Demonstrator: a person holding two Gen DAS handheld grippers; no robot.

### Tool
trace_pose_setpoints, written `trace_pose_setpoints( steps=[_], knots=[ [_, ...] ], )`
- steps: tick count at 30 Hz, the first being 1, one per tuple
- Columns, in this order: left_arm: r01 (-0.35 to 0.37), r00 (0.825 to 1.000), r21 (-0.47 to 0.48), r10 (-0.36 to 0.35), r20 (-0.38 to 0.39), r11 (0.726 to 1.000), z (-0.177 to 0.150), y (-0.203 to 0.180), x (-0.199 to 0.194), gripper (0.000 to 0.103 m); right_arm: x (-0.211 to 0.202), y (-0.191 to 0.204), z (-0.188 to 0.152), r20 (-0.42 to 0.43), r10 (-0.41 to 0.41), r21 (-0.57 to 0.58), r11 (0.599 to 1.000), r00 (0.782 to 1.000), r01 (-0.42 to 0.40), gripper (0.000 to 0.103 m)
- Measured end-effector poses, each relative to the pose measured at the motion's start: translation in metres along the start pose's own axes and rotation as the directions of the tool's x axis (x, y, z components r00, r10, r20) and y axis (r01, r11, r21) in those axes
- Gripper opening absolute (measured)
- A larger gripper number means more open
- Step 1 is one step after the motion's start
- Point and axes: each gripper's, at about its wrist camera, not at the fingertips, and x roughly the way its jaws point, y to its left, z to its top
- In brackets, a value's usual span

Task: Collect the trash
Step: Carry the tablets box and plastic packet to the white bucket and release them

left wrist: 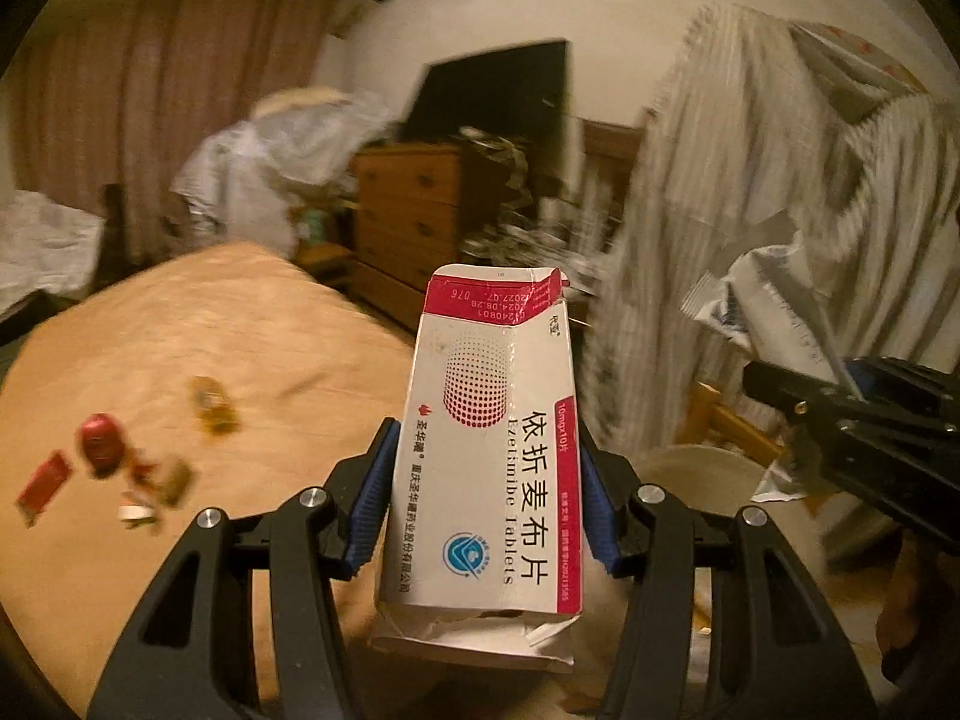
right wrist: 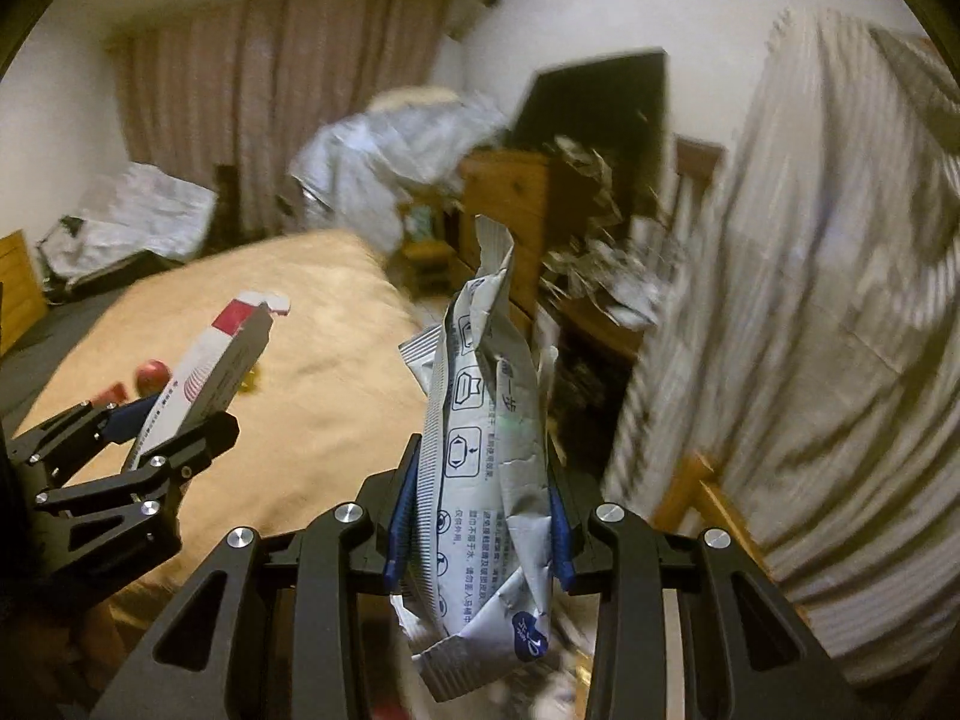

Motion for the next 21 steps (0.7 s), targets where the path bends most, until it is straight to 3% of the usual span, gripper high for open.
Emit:
trace_pose_setpoints(
  steps=[4, 9, 13, 21],
  knots=[
    [0.072, 0.995, 0.024, -0.070, -0.065, 0.997, -0.001, -0.037, 0.028, 0.052, 0.016, -0.055, -0.014, -0.103, -0.039, 0.050, 0.998, 0.994, 0.044, 0.037],
    [0.136, 0.976, 0.051, -0.125, -0.181, 0.989, -0.010, -0.069, 0.062, 0.052, 0.034, -0.106, -0.034, -0.234, -0.039, 0.083, 0.995, 0.971, 0.060, 0.037],
    [0.160, 0.956, 0.057, -0.141, -0.257, 0.985, -0.020, -0.080, 0.081, 0.052, 0.053, -0.133, -0.049, -0.327, -0.038, 0.086, 0.994, 0.944, 0.069, 0.037],
    [0.187, 0.908, 0.065, -0.147, -0.393, 0.980, -0.035, -0.096, 0.113, 0.052, 0.081, -0.143, -0.076, -0.442, 0.034, 0.147, 0.988, 0.896, 0.036, 0.037]
  ],
)
